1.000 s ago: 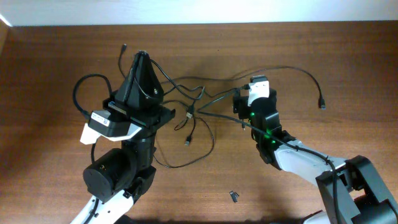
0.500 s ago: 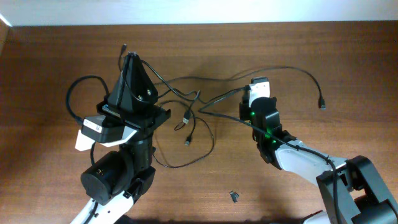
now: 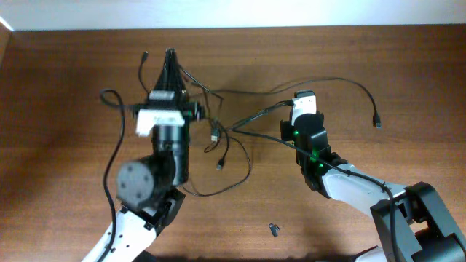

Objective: Untangle cables
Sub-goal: 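Pull the left gripper left and right gripper right, stretching the cable, then lay the stretched cable along the table top and open both grippers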

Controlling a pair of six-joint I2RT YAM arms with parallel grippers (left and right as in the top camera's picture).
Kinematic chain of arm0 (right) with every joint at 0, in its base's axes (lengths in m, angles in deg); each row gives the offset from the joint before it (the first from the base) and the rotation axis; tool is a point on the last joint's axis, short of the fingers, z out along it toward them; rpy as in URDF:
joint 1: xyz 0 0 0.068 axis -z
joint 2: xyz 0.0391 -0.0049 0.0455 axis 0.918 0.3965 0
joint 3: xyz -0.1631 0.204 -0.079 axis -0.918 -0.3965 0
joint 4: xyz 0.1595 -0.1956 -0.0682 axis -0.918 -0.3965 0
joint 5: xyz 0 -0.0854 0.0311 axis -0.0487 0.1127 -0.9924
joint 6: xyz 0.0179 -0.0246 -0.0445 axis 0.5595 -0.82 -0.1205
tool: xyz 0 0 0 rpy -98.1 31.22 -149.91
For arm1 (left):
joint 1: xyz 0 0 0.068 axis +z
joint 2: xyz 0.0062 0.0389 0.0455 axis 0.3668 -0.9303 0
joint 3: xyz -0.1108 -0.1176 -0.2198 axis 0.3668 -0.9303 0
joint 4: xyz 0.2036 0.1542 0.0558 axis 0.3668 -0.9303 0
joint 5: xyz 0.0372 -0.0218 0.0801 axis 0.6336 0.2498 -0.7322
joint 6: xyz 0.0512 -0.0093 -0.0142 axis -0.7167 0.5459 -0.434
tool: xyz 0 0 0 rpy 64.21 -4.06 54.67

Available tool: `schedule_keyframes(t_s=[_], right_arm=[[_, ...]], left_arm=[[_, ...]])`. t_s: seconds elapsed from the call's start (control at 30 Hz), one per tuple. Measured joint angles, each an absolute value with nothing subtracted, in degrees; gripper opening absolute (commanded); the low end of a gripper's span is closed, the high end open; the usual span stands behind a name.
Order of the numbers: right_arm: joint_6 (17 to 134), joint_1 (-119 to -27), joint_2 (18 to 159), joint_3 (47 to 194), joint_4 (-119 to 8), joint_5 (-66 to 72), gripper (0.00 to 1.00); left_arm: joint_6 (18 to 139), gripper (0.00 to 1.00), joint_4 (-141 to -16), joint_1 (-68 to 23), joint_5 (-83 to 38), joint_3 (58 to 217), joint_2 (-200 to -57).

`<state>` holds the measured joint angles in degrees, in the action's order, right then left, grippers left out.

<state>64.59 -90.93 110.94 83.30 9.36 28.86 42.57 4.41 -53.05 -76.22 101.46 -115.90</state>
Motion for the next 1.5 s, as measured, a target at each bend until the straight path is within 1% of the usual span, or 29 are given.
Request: schedule_keyframes(t_s=[0.13,0.2,0.47,0.57,0.6,0.63,0.7,0.73,0.77,0.8,0.83,0.93,1.13,1.27,1.5], right_arm=[[64.6,-89.6,110.9,83.3,9.3,28.9,0.04],[64.5,-87.9,110.9,83.3,9.3,28.8,0.04],[64.5,-77.6,110.9,83.3,11.0,28.9,0.04],[64.5,-75.0,110.9,83.3,11.0,28.7,0.04],[64.6,-74.1,110.9,83.3,11.0,28.3,0.04],[64.5,-73.2,110.9,83.3,11.0,27.8,0.04],[64.5,-72.2,110.9,83.3,11.1,27.3,0.04],[64.5,-71.9,110.9,83.3,11.1,27.1,0.04],[64.5,-71.5,110.9,83.3,11.0,27.0,0.04],[64.5,-71.1,110.9,83.3,11.1,26.9,0.04],[64.5,-70.6,110.9,83.3,11.1,26.7,0.04],[64.5,-68.9,110.9,83.3,11.3,26.4,0.04],[64.5,-66.4,110.9,83.3,11.3,25.4,0.04],[64.4,-66.0,110.9,83.3,11.4,24.7,0.04],[64.4,-66.0,110.9,83.3,11.4,24.4,0.04]], left_arm=[[40.8,0.0,-8.1,-47.4,-81.3,101.6,-117.2],[40.5,0.0,-11.0,-44.3,-82.4,101.5,-118.8],[40.3,0.0,-13.7,-33.3,-83.5,101.5,-125.1],[40.3,0.04,-13.8,-31.4,-83.7,101.5,-128.2],[40.3,0.08,-13.8,-31.3,-83.7,101.5,-128.9],[40.3,0.17,-13.8,-31.2,-83.7,101.5,-129.9],[40.0,0.19,-13.8,-31.2,-83.7,101.5,-131.1],[39.8,0.26,-13.9,-31.2,-83.7,101.5,-131.3],[39.8,0.47,-13.9,-31.2,-83.7,101.5,-131.5],[39.5,0.57,-13.9,-31.2,-83.7,101.5,-131.5],[39.6,0.6,-13.9,-31.2,-83.7,101.5,-131.6],[39.5,0.67,-14.4,-31.1,-83.7,101.5,-131.6],[39.6,0.77,-17.1,-28.3,-83.7,101.5,-131.7],[39.5,0.88,-17.1,-26.7,-83.7,101.5,-131.7],[39.1,0.93,-17.2,-23.3,-83.7,101.5,-131.7]])
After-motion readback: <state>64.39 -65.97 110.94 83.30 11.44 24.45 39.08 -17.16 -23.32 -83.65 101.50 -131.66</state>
